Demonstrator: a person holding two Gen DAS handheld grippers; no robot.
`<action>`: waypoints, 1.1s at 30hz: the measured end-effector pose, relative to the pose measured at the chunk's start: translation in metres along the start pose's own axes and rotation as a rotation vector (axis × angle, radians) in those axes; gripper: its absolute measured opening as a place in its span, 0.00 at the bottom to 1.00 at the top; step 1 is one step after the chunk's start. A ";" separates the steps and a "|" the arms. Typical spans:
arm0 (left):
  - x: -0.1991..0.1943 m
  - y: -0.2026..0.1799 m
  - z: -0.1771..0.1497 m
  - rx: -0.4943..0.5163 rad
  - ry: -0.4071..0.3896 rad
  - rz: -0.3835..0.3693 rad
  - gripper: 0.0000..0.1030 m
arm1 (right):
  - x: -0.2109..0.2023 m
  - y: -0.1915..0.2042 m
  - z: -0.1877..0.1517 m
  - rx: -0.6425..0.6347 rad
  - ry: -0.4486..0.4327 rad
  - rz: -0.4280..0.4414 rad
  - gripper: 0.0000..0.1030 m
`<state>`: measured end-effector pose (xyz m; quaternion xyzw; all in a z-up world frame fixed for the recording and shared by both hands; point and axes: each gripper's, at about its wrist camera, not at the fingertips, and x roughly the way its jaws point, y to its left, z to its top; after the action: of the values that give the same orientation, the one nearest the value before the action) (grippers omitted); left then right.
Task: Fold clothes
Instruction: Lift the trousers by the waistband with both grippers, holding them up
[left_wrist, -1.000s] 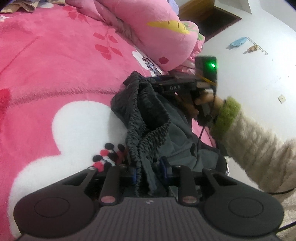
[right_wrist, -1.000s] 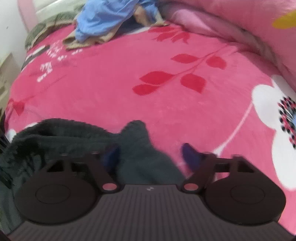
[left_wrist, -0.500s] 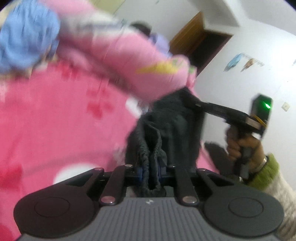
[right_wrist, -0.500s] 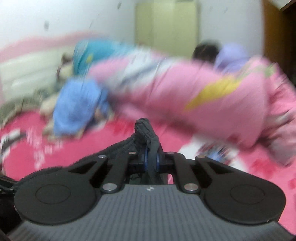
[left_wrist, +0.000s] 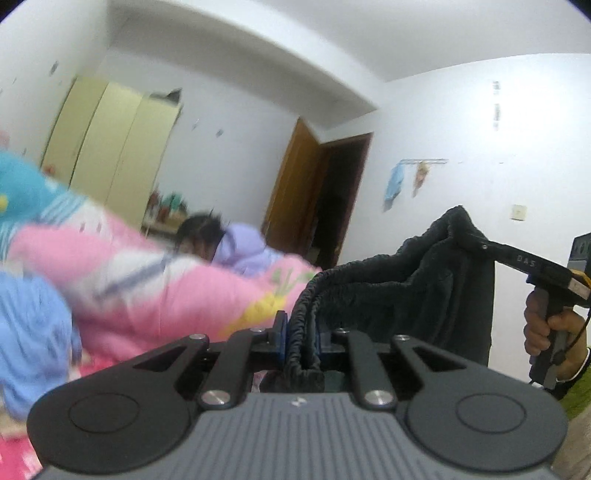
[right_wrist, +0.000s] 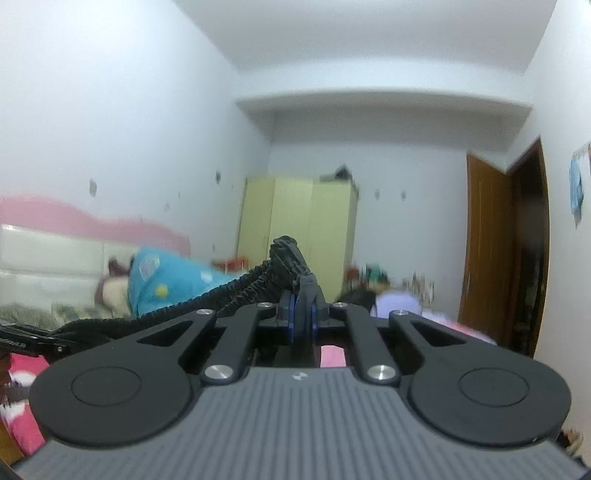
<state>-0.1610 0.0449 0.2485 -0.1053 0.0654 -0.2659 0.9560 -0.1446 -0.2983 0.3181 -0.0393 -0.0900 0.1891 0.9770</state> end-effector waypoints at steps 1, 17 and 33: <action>-0.005 -0.004 0.010 0.015 -0.011 -0.005 0.13 | -0.006 0.001 0.007 -0.004 -0.024 0.002 0.06; -0.069 -0.078 0.092 0.247 -0.075 -0.025 0.13 | -0.065 0.005 0.056 -0.015 -0.257 0.027 0.06; -0.057 -0.084 0.086 0.292 0.007 -0.013 0.13 | -0.027 -0.013 0.035 0.018 -0.220 0.050 0.06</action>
<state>-0.2356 0.0187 0.3554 0.0354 0.0288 -0.2789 0.9592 -0.1710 -0.3193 0.3498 -0.0117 -0.1941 0.2173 0.9565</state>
